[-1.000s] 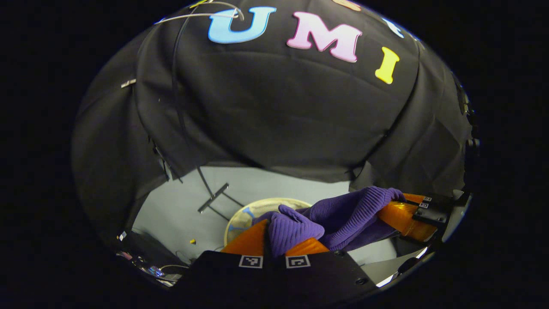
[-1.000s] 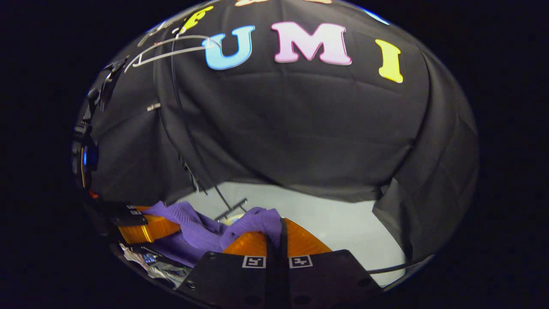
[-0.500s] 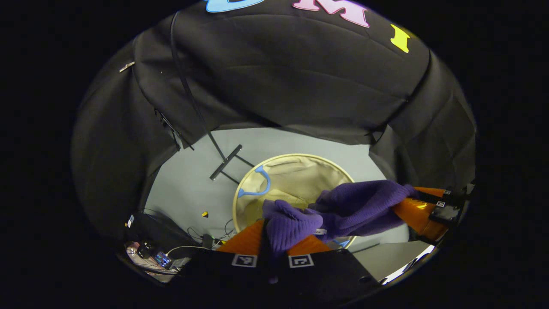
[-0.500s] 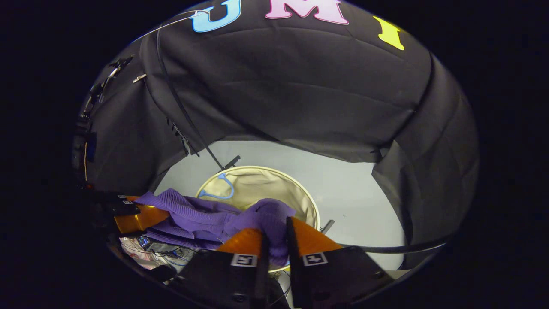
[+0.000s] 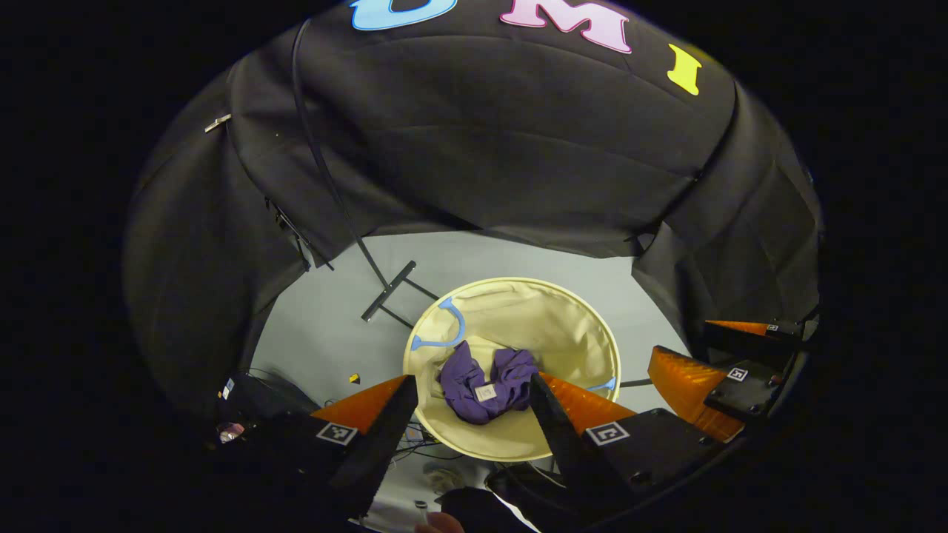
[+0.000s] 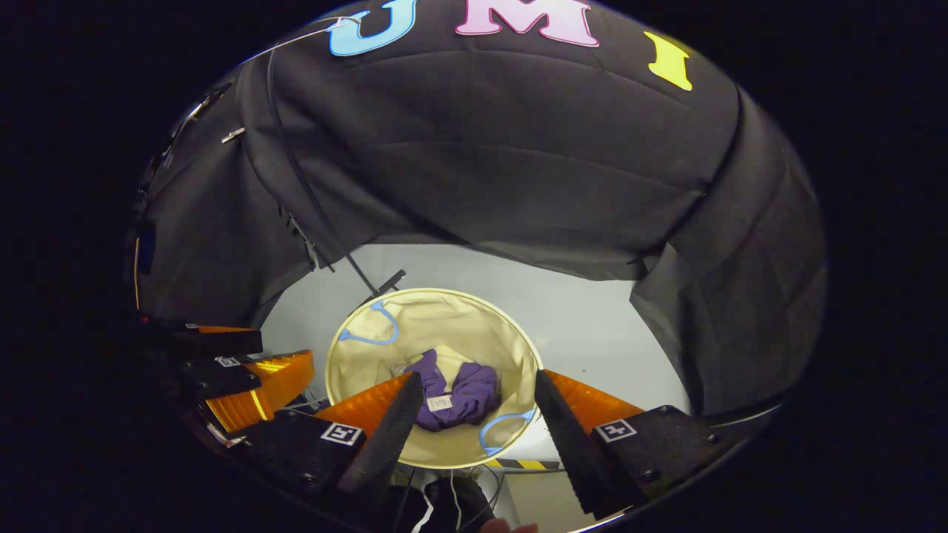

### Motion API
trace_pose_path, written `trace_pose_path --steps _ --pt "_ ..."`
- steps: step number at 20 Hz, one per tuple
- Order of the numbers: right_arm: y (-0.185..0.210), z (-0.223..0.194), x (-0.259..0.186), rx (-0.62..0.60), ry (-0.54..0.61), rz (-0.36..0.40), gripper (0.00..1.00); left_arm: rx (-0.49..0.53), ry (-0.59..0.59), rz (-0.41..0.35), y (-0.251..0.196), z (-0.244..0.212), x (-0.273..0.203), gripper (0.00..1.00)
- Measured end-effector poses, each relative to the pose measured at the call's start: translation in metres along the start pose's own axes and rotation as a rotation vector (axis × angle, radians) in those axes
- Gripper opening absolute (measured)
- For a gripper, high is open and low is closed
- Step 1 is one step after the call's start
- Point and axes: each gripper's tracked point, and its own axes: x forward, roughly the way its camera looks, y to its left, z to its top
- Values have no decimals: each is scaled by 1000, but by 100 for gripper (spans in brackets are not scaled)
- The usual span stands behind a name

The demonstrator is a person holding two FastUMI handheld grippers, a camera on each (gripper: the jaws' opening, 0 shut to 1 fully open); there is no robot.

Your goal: Grasp the clothes on the hanger with both hands and then place them into the laundry hamper below.

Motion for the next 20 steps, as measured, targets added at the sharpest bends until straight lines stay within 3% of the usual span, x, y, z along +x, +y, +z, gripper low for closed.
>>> trace_pose_path --steps 2,3,4,8,16,20 --pt "8 15 -14 35 -38 -4 99 -9 -25 -19 -2 6 -18 96" --pt "10 20 -23 47 -65 -12 94 -13 -47 -32 -2 9 -26 96" --pt "10 28 -34 52 -90 -22 99 -9 -70 -40 -1 15 -38 96" --pt "16 61 -92 78 -215 -50 99 60 -212 -37 8 40 -95 96" --pt "28 112 -230 87 -482 -111 99 124 -546 -66 12 81 -251 96" --pt "30 122 -301 109 -599 -141 99 108 -694 -92 10 92 -334 95"
